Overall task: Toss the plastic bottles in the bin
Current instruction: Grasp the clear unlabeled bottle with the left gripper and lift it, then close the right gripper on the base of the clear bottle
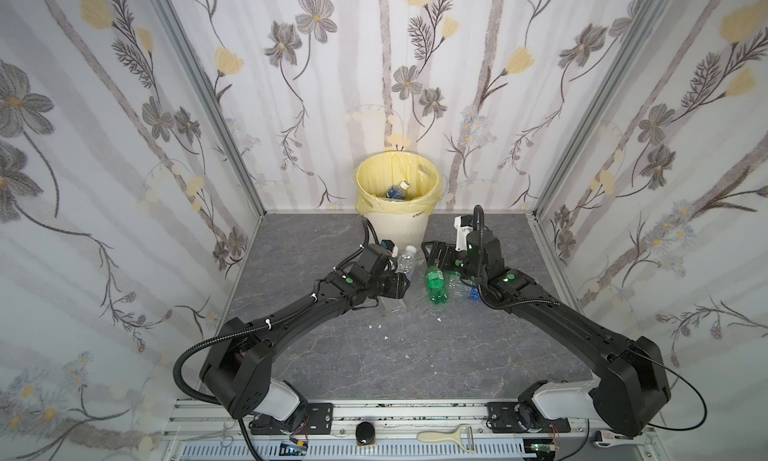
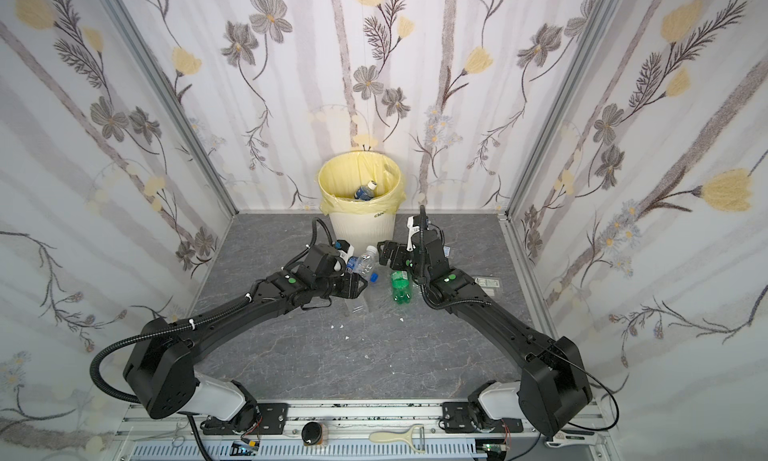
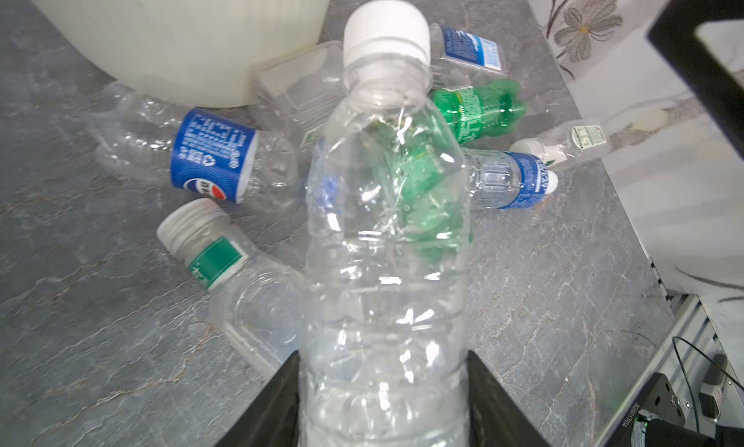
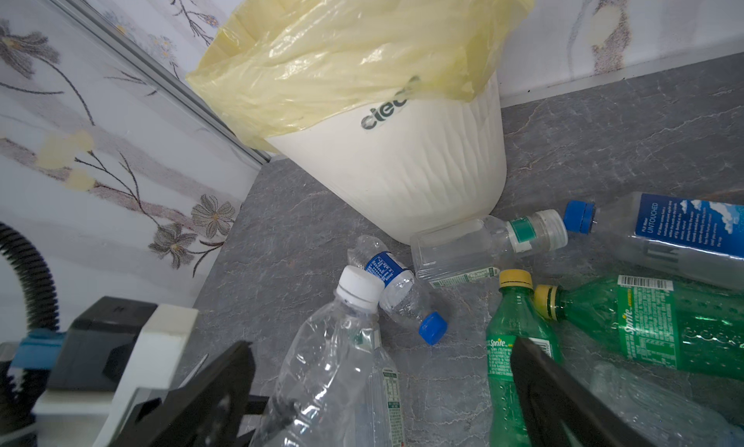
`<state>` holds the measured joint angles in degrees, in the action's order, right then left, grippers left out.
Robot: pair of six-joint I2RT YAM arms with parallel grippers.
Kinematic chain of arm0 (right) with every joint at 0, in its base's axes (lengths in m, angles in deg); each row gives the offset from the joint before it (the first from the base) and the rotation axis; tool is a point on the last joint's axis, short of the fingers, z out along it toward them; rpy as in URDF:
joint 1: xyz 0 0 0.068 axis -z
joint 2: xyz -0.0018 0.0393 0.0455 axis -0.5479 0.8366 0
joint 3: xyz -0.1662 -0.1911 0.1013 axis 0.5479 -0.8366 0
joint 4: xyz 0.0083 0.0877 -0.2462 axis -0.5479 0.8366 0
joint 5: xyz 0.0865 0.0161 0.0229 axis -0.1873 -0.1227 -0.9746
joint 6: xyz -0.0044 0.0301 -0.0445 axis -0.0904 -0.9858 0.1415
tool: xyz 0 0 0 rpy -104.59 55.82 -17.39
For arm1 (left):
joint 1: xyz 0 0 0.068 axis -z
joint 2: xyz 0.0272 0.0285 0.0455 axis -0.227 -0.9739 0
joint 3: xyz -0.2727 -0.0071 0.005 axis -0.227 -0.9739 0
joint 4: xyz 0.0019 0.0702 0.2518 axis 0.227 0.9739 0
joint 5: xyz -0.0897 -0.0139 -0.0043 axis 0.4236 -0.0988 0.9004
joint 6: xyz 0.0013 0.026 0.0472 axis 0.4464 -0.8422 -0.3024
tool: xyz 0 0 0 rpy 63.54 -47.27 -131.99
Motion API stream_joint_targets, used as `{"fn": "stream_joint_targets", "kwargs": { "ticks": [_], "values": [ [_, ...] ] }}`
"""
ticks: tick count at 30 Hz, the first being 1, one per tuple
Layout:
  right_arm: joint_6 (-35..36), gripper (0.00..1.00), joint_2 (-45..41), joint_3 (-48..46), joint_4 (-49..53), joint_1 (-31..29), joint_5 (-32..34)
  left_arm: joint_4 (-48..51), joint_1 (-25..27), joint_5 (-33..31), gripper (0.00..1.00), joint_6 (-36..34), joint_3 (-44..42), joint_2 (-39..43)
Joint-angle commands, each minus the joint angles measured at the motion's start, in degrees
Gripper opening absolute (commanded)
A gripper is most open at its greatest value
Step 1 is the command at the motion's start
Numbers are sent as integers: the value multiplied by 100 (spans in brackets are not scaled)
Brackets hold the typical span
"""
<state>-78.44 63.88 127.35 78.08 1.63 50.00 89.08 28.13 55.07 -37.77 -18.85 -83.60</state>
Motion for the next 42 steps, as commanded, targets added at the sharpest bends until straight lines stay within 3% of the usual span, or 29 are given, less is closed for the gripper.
{"fn": "stream_joint_targets", "kwargs": {
  "ticks": [1, 6, 21, 42],
  "values": [
    [-475, 100, 39, -120, -268, 166, -530, -226, 215, -289, 60, -213, 138, 40],
    [-558, 97, 29, -216, -453, 276, -791, -313, 451, -408, 59, -370, 239, 56],
    [-876, 77, 245, -303, -1017, 409, -1408, -543, 719, -529, 59, -567, 317, 89],
    [-1054, 38, 264, -347, -1331, 511, -1493, -585, 735, -621, 60, -577, 245, 136]
  ]
}}
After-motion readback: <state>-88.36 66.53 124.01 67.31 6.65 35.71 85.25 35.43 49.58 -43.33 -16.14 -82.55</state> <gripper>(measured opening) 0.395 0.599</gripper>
